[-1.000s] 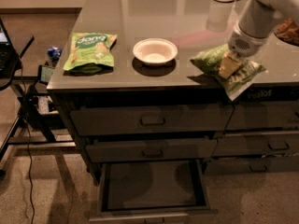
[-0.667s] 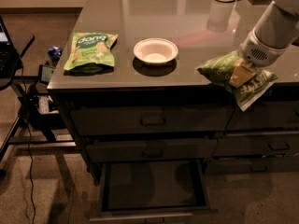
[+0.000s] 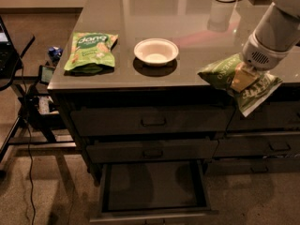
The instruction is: Place green jalapeno chip bag into bottom drawer
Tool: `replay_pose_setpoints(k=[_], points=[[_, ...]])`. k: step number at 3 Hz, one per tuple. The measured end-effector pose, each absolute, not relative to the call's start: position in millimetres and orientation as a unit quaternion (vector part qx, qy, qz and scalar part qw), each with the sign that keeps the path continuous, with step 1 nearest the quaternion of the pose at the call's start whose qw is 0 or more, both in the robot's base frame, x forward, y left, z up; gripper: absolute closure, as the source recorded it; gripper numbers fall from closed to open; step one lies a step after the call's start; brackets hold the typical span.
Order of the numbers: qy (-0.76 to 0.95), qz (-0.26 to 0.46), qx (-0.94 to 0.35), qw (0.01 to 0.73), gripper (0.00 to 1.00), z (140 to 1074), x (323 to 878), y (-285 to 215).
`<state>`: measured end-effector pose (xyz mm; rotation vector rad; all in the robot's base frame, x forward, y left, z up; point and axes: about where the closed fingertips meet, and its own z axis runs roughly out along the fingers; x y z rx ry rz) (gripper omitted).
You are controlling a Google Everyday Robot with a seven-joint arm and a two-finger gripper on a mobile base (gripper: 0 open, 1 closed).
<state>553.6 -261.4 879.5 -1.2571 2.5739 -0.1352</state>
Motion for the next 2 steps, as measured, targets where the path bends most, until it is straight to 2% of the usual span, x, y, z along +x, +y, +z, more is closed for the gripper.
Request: replay_pose_setpoints(k=[2], points=[[0.913,-0.029,-0.401,0.072,1.00,838.1,482.2,-247.6]])
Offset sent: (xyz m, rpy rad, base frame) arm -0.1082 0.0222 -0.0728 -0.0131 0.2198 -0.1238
